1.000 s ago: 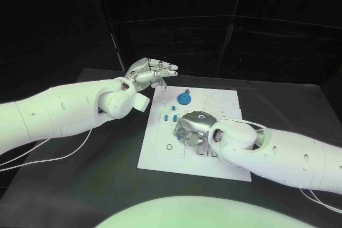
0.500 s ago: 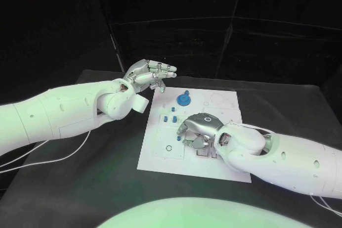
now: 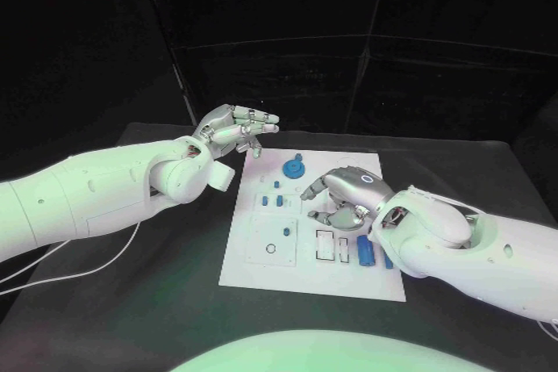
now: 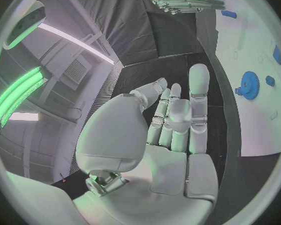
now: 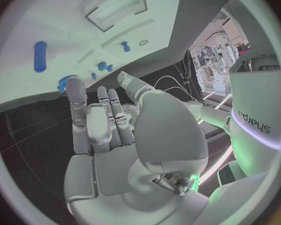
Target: Assemble the parts on the task board
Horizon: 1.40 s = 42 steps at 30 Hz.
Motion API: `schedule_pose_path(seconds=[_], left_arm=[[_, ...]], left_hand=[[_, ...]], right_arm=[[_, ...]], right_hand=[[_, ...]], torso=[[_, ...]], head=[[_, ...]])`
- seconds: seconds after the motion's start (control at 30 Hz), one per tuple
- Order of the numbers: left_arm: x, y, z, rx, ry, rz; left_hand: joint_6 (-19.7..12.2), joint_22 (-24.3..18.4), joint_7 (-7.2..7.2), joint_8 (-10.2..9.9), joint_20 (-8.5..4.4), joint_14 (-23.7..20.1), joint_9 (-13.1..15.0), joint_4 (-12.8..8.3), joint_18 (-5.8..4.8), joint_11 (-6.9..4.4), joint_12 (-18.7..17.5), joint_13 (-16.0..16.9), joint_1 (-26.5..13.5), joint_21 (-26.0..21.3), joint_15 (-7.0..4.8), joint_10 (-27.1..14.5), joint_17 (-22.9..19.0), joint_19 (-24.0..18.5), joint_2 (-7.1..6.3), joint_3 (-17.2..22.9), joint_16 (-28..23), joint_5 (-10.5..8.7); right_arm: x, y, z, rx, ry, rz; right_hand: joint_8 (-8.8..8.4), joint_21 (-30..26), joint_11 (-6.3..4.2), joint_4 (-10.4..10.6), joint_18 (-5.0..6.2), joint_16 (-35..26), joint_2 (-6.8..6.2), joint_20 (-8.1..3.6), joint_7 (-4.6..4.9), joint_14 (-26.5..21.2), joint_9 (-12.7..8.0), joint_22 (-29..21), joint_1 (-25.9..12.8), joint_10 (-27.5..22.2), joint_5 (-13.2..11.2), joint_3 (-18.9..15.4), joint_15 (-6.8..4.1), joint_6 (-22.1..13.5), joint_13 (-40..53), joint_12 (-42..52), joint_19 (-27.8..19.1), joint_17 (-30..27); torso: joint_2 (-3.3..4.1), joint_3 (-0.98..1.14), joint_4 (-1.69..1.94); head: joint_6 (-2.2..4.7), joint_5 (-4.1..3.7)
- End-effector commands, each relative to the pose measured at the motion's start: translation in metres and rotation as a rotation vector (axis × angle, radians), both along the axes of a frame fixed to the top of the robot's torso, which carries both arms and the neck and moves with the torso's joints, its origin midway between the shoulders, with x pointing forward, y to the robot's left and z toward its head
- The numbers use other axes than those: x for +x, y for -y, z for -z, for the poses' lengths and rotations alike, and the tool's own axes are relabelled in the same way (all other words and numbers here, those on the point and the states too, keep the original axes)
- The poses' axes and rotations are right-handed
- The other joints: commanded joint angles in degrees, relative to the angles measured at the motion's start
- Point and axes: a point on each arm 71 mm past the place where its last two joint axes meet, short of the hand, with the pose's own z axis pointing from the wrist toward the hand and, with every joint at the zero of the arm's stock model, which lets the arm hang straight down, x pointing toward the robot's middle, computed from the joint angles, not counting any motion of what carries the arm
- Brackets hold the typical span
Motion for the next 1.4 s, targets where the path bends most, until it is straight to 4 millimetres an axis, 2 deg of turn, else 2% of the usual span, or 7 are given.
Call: schedule_pose_path(seconds=[0.03, 0.13, 0.47, 0.67, 0.83, 1.27, 1.4], left_arm=[[0.0, 0.001, -0.001, -0.009, 0.001, 0.01], [0.0, 0.001, -0.001, -0.009, -0.001, 0.012], [0.0, 0.001, -0.001, -0.009, -0.002, 0.014], [-0.001, 0.004, -0.002, -0.015, 0.007, 0.016], [-0.002, 0.004, -0.003, -0.019, 0.014, 0.016], [-0.002, 0.004, -0.003, -0.02, 0.016, 0.015], [-0.002, 0.004, -0.003, -0.02, 0.016, 0.016]], left_hand=[[-0.47, 0.05, 0.05, 0.11, 0.26, -0.01, 0.07, -0.07, 0.35, -0.17, 0.29, -0.05, -0.4, -0.16, 0.2, -0.36, -0.04, -0.03, 0.02, -0.3, 0.15, 0.05], [-0.47, 0.05, 0.05, 0.11, 0.26, -0.01, 0.07, -0.07, 0.35, -0.17, 0.29, -0.05, -0.4, -0.16, 0.2, -0.36, -0.04, -0.03, 0.02, -0.3, 0.15, 0.05], [-0.44, 0.03, 0.01, 0.16, 0.26, -0.03, 0.09, -0.09, 0.36, -0.2, 0.37, -0.04, -0.36, -0.19, 0.19, -0.33, -0.09, -0.03, 0.02, -0.32, 0.14, 0.05], [-0.37, 0.02, -0.05, 0.26, 0.24, -0.03, 0.12, -0.17, 0.38, -0.27, 0.51, -0.01, -0.15, -0.2, 0.15, -0.28, -0.1, 0.0, 0.11, -0.27, 0.15, 0.08], [-0.34, 0.12, -0.09, 0.34, 0.21, -0.02, 0.14, -0.33, 0.38, -0.31, 0.66, 0.01, 0.12, -0.11, 0.1, -0.26, -0.09, 0.06, 0.17, -0.2, 0.18, 0.1], [-0.37, 0.09, -0.1, 0.37, 0.19, -0.03, 0.14, -0.48, 0.39, -0.33, 0.73, 0.02, 0.31, -0.15, 0.07, -0.27, -0.08, 0.06, 0.09, -0.19, 0.2, 0.1], [-0.37, 0.09, -0.1, 0.37, 0.19, -0.03, 0.14, -0.48, 0.39, -0.33, 0.73, 0.02, 0.31, -0.15, 0.07, -0.27, -0.08, 0.06, 0.09, -0.19, 0.2, 0.1]], right_arm=[[0.006, 0.008, -0.013, 0.072, 0.01, 0.035], [0.014, 0.019, -0.02, 0.046, -0.004, 0.074], [0.031, 0.057, -0.02, -0.145, -0.119, 0.214], [0.035, 0.057, -0.014, -0.185, -0.165, 0.218], [0.039, 0.057, -0.01, -0.2, -0.183, 0.219], [0.04, 0.051, 0.005, -0.231, -0.227, 0.196], [0.039, 0.049, 0.009, -0.24, -0.239, 0.189]], right_hand=[[-0.41, -0.53, 0.06, 0.0, 0.78, -0.5, -0.58, 0.0, -0.03, -0.04, -0.11, -0.56, 0.21, -0.74, 0.19, -0.59, 0.01, -0.75, -0.08, 0.26, -0.49, -0.62], [-0.39, -0.53, 0.01, 0.12, 0.78, -0.56, -0.6, -0.01, -0.12, -0.05, -0.11, -0.54, 0.2, -0.78, 0.14, -0.78, -0.01, -0.88, -0.05, 0.39, -0.47, -0.7], [-0.3, -0.92, -0.3, 2.13, 0.75, -0.61, -1.55, -0.21, -0.37, 0.19, -0.03, -0.98, 0.22, -1.58, -0.24, -5.76, -0.23, -3.44, 0.04, 2.4, -0.06, -0.59], [-0.25, -2.42, -0.04, 4.18, 0.98, -1.79, -1.22, -0.06, -0.07, -0.17, 0.01, -2.94, 1.75, -3.27, -0.11, -11.03, -0.06, -4.72, 0.05, 3.59, -0.67, -2.39], [-0.22, -2.63, 0.07, 5.15, 0.99, -1.92, -0.67, 0.01, 0.09, -0.12, 0.04, -3.21, 2.87, -3.65, -0.16, -12.92, 0.01, -4.85, 0.07, 4.45, -0.53, -2.51], [0.5, -1.5, -0.49, 5.79, 0.75, -0.92, 1.87, -0.28, -0.24, 0.49, 0.33, -1.77, 5.45, -0.44, 0.61, -12.58, -0.4, -2.69, 0.0, 6.65, 0.8, -0.71], [0.84, -1.05, -0.7, 5.95, 0.64, -0.61, 2.33, -0.48, -0.33, 0.63, 0.42, -1.24, 5.9, 0.79, 0.45, -11.78, -0.59, -1.33, -0.15, 6.58, 1.15, -0.23]], torso=[[-0.01, 0.01, 0.1], [0.05, -0.01, 0.3], [0.03, -0.14, 0.04], [0.08, 0.02, 0.18], [0.03, -0.09, 0.16], [0.05, 0.02, 0.1], [0.06, -0.03, 0.1]], head=[[0.41, -0.48], [0.67, -0.82], [0.95, -1.25], [0.99, -1.33], [0.87, -1.33], [0.7, -0.97], [0.62, -0.96]])
